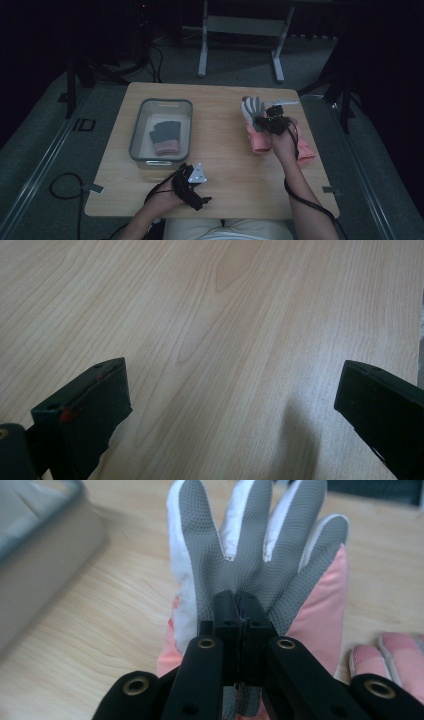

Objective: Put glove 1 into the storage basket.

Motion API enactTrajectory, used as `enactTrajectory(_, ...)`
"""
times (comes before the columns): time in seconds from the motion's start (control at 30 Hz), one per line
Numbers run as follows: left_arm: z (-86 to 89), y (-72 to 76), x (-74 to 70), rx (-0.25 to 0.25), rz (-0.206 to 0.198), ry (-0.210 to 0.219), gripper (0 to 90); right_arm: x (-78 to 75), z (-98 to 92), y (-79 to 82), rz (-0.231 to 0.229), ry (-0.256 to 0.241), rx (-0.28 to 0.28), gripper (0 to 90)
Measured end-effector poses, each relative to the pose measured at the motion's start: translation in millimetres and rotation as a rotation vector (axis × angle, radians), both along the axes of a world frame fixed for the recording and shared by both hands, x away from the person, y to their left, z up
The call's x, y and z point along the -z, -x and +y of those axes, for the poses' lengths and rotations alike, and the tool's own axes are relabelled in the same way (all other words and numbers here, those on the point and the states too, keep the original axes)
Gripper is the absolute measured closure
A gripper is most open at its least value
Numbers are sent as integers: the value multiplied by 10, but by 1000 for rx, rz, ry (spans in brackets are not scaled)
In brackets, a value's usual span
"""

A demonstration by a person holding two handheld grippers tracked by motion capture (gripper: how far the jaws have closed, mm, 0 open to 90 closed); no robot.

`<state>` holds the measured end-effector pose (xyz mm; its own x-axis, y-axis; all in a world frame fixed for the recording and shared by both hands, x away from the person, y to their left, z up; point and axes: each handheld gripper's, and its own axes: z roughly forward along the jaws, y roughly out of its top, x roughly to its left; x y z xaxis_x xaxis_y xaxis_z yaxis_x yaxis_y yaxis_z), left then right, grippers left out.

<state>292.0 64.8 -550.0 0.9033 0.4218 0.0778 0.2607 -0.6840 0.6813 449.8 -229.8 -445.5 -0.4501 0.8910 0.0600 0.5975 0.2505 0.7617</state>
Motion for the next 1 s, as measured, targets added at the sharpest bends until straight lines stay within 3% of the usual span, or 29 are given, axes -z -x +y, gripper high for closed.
enactTrajectory(0.13,0,-4,0,2,5,12,11,-198,88,324,-63,-60,41,887)
enactTrajectory(0.23,-3,1,3,2,-1,15,11,-234,142,507,-67,-89,55,887)
enactTrajectory(0.3,-4,6,-2,5,-10,7,11,-208,175,587,-61,-74,70,887)
enactTrajectory(0.53,-10,9,20,7,0,12,11,66,214,675,-7,-23,123,887)
enactTrajectory(0.57,-16,0,35,8,9,16,11,222,244,676,27,-16,138,887)
enactTrajectory(0.73,-21,7,44,7,3,12,11,368,296,675,63,-13,133,887)
enactTrajectory(0.77,-21,7,47,1,1,13,11,475,347,665,89,-21,136,887)
enactTrajectory(1.0,-30,19,54,5,3,26,11,721,522,582,139,22,118,885)
